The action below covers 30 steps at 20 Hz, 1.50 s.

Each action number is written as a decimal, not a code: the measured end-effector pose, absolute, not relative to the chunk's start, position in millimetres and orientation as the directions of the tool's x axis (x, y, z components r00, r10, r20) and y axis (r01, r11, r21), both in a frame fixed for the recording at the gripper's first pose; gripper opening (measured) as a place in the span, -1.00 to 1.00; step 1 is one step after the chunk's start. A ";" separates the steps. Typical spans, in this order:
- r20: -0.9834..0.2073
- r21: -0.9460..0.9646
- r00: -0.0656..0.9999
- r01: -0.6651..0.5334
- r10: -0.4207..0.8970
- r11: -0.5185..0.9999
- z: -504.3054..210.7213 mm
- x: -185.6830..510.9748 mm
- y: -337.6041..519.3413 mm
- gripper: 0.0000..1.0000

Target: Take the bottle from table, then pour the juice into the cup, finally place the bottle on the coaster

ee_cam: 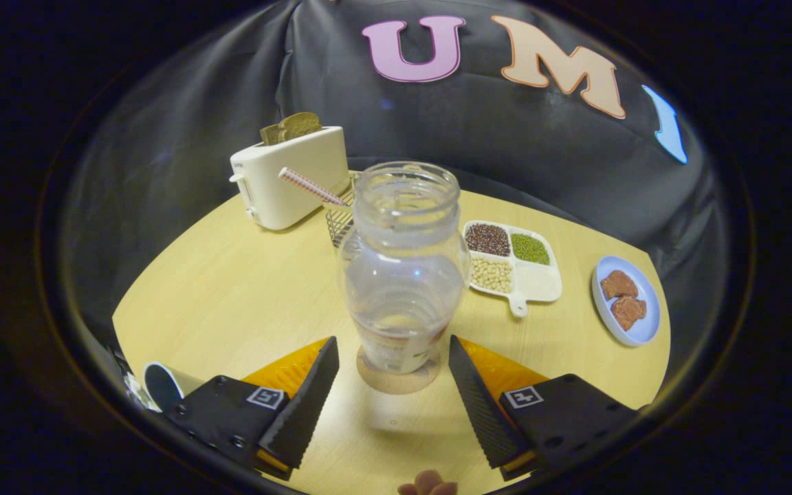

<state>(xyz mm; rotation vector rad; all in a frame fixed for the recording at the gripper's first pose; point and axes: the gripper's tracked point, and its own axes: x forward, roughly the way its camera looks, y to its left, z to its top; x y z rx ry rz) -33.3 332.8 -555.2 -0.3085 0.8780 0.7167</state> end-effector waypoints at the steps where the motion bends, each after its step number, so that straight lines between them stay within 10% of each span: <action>1: -0.786 0.036 0.432 -0.682 0.442 0.730 -553.1 -37.1 329.5 0.98; 15: -0.708 0.062 0.555 -0.568 0.437 0.821 -475.1 -72.3 276.3 0.98; 30: -0.356 0.011 0.858 -0.393 0.371 0.920 -245.9 27.4 187.0 0.97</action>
